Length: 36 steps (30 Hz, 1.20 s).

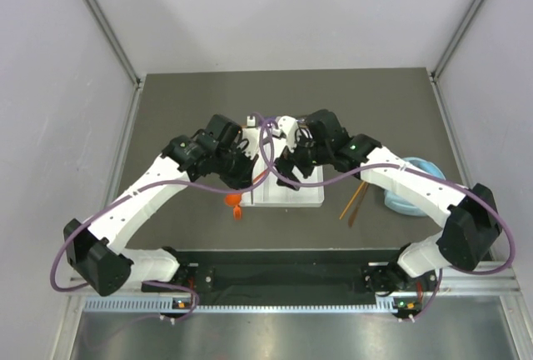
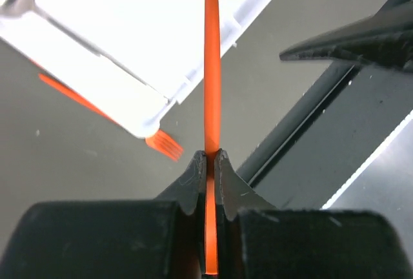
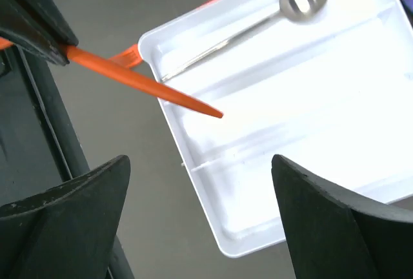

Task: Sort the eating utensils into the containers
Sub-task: Move the storage box to the center of the board.

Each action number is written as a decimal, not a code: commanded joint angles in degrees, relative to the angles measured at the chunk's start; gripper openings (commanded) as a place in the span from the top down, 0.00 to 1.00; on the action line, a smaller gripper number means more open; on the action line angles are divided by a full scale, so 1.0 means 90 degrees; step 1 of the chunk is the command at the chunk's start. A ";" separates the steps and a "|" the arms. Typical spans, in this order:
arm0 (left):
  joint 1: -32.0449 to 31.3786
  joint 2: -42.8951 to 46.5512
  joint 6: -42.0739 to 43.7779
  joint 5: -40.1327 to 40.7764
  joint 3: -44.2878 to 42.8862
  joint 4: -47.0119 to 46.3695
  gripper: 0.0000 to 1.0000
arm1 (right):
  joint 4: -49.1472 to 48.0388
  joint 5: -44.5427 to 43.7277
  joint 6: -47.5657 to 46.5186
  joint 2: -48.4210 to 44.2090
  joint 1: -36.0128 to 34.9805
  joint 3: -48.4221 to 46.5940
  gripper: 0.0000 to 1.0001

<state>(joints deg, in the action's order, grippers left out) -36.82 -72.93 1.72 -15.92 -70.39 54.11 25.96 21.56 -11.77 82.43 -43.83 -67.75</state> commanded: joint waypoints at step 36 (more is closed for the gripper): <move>-0.0489 -0.2708 0.0356 0.3546 -0.0948 -0.0933 1.00 | -0.0384 -0.2180 0.2167 -0.0985 0.2028 0.0574 0.10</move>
<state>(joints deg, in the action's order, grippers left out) -41.21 -97.97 0.14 10.48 -76.97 44.53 23.86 2.81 5.50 75.81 -26.81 -62.92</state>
